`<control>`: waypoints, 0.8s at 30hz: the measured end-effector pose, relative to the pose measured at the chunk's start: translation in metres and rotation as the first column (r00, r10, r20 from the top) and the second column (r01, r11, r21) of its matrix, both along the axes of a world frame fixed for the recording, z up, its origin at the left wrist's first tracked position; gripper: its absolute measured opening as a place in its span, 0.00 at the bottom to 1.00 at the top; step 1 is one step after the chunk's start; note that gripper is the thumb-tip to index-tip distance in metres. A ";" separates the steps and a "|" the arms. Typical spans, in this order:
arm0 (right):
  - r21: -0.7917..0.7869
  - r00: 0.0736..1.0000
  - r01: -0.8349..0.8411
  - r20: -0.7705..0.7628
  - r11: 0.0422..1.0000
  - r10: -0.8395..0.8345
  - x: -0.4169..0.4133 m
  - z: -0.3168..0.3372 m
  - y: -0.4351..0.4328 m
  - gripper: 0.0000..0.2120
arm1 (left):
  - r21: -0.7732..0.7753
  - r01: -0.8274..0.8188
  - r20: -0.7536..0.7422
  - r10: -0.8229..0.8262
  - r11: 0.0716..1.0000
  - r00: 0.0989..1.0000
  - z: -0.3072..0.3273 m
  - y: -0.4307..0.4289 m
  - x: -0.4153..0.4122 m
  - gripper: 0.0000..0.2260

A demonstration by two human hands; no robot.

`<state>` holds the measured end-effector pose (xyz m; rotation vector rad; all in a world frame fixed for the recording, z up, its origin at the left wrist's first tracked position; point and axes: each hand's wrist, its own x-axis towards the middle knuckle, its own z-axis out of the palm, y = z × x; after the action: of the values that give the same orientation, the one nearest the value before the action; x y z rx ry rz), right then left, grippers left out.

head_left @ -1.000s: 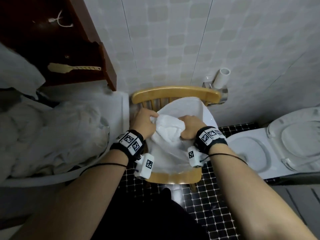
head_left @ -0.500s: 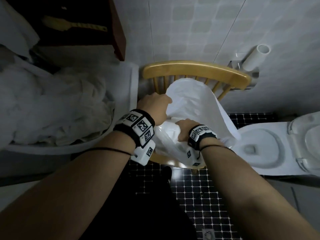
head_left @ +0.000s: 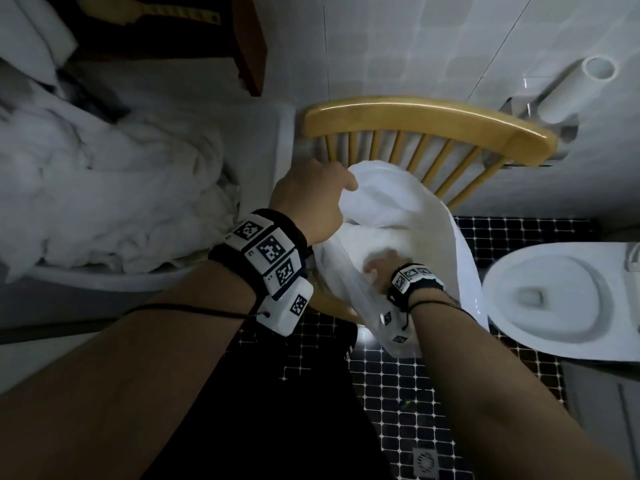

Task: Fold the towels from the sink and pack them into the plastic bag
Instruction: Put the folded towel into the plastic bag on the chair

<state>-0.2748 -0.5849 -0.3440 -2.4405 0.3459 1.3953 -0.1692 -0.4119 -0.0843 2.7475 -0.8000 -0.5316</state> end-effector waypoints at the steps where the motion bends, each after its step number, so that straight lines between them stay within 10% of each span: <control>1: -0.002 0.998 -0.036 0.043 0.999 0.036 0.003 0.014 0.004 0.26 | 0.003 0.003 0.024 -0.003 1.000 1.000 0.000 -0.002 0.001 0.26; 15: 0.174 0.988 0.122 0.076 0.977 -0.137 0.013 -0.010 0.005 0.10 | -0.042 0.045 0.082 -0.041 0.998 0.996 0.004 -0.017 -0.001 0.23; 20: 0.297 0.829 0.342 0.351 0.891 -0.435 0.041 0.126 -0.005 0.11 | -0.219 0.100 -0.056 -0.115 0.971 0.992 0.012 -0.006 0.008 0.13; 24: 0.275 0.756 0.230 0.554 0.933 -0.350 0.053 0.236 0.007 0.11 | -0.418 0.046 -0.122 -0.107 0.907 0.987 0.025 0.003 0.013 0.08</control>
<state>-0.2214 -0.5780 -0.1079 -2.3769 0.3913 0.4554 -0.1558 -0.4089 -0.0589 2.2703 -0.8737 -0.4996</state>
